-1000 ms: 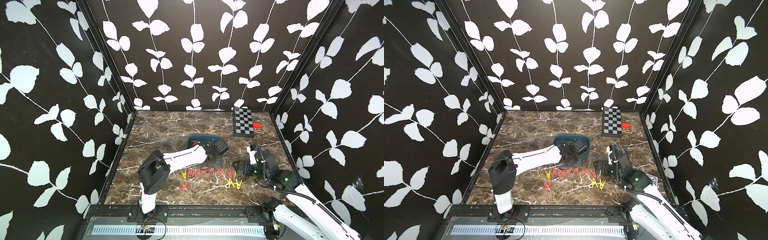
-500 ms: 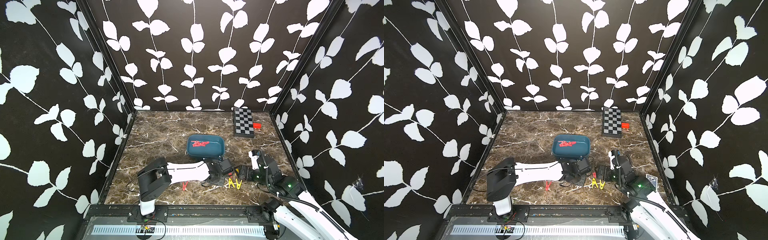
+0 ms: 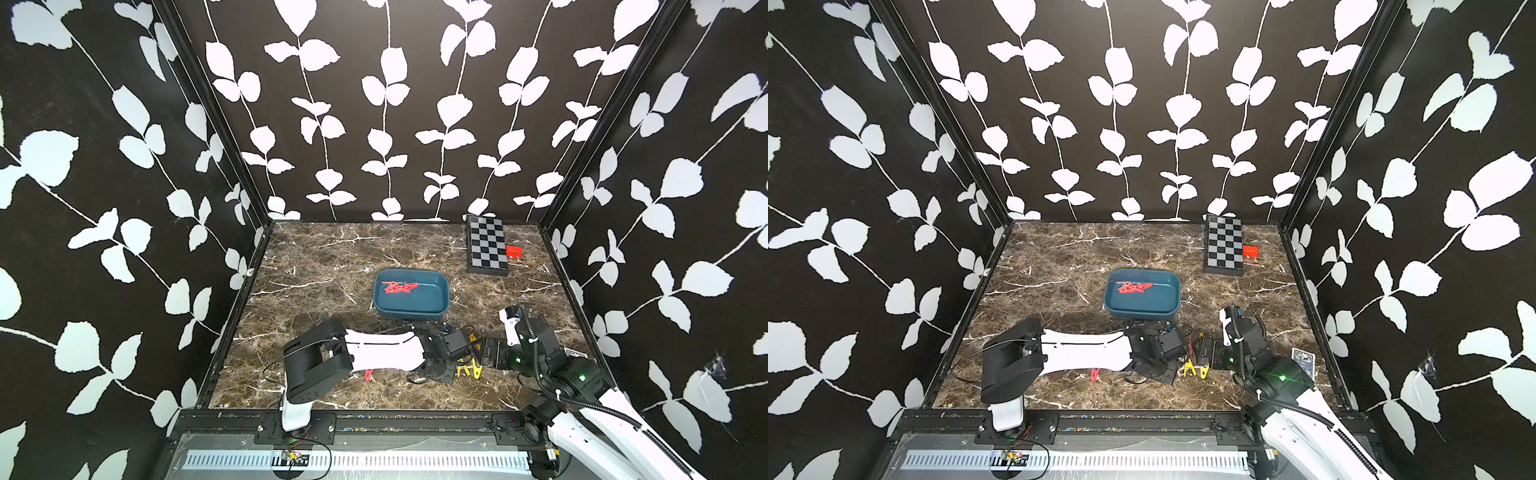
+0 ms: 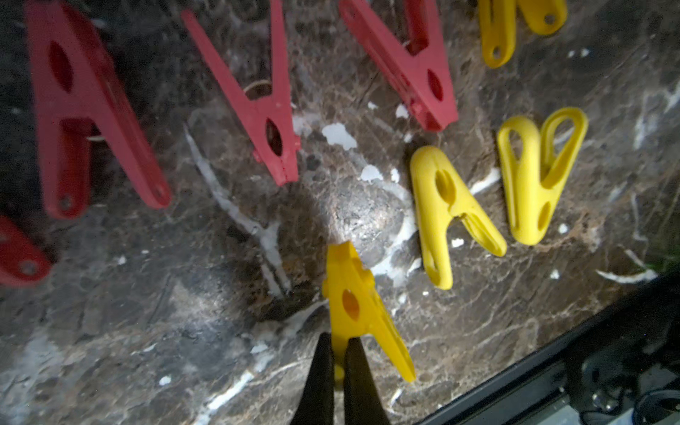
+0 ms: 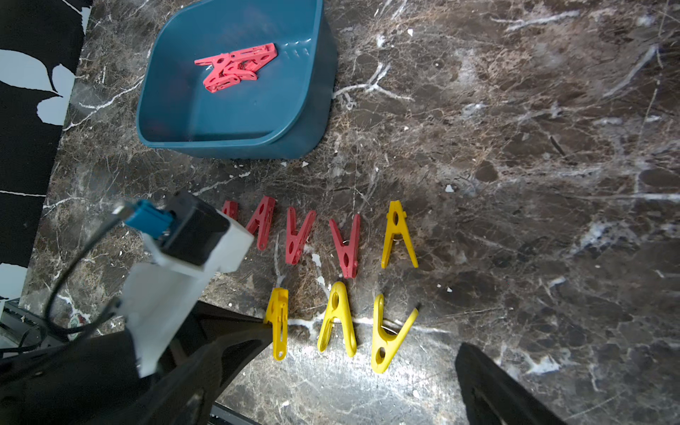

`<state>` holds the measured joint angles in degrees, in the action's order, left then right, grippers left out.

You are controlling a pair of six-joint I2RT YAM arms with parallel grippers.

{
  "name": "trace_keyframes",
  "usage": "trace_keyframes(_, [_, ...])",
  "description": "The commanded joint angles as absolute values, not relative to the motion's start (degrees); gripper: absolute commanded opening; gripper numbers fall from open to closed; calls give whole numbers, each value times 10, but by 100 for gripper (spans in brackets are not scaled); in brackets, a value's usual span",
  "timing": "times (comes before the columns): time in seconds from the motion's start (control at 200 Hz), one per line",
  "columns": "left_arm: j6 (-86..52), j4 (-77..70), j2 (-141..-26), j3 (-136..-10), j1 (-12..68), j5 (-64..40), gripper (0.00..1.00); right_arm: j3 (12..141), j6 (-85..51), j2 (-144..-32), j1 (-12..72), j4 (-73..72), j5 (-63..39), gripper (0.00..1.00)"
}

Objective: Take the clothespins out of the storage box
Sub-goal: Place the clothespin at the center of the board.

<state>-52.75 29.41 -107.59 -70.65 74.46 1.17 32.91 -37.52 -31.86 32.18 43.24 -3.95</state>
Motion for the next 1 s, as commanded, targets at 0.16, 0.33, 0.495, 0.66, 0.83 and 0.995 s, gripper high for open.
trace_keyframes(0.16, [-540, 298, -1079, -693, 747, 4, 2, 325, -377, -308, 319, 447, -42, 99])
trace_keyframes(0.33, [-539, 306, -1086, -694, 748, 6, 10, 322, -383, -307, 319, 441, -44, 99])
trace_keyframes(0.495, [-534, 312, -1086, -695, 747, 13, 17, 321, -387, -313, 320, 433, -47, 99])
trace_keyframes(0.66, [-526, 322, -1082, -702, 748, 19, 24, 320, -391, -320, 319, 421, -53, 99])
trace_keyframes(0.83, [-514, 352, -1062, -723, 744, 38, 30, 326, -392, -334, 319, 406, -54, 99])
trace_keyframes(0.995, [-501, 369, -1025, -729, 724, 47, 41, 341, -393, -361, 319, 387, -55, 99])
